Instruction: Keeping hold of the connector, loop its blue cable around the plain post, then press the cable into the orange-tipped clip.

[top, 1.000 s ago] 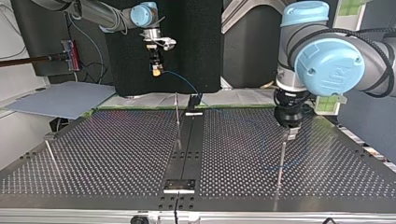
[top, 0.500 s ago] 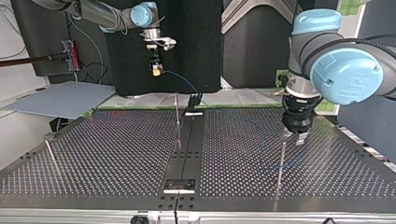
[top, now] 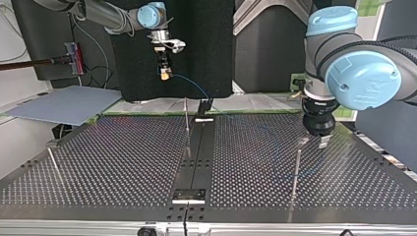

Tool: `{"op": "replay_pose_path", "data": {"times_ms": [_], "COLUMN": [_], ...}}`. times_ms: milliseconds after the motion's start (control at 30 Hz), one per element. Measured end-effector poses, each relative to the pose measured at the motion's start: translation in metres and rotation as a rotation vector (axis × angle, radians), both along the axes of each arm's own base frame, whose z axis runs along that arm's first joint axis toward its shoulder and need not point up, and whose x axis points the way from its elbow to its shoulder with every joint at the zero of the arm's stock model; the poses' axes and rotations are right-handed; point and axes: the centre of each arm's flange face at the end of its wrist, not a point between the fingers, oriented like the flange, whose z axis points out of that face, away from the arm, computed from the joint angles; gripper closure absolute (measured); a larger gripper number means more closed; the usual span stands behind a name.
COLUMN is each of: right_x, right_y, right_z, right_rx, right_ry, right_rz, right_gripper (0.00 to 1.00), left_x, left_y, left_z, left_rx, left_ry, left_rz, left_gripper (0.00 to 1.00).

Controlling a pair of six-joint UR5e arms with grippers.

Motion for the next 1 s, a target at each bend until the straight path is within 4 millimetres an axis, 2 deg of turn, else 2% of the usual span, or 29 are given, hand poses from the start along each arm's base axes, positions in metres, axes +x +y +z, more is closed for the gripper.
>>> {"op": "replay_pose_path", "data": {"times_ms": [533,733,1000], "right_x": [-0.001,-0.002,-0.002], "right_y": [0.001,0.001,0.001], "right_z": [-0.001,-0.001,-0.002], "right_rx": [0.01,0.012,0.016], "right_ry": [0.006,0.008,0.011], "right_rz": [-0.002,-0.007,-0.011], "right_gripper": [1.0,1.0,1.0], "left_x": [-0.002,0.001,0.002], "left_y": [-0.003,-0.014,-0.039], "left_z": [0.0,0.002,0.005], "left_rx": [0.044,0.089,0.16], "left_ry": [0.004,-0.026,-0.092], "left_rz": [-0.001,-0.054,-0.114], "left_gripper": [0.0,0.0,0.0]}}
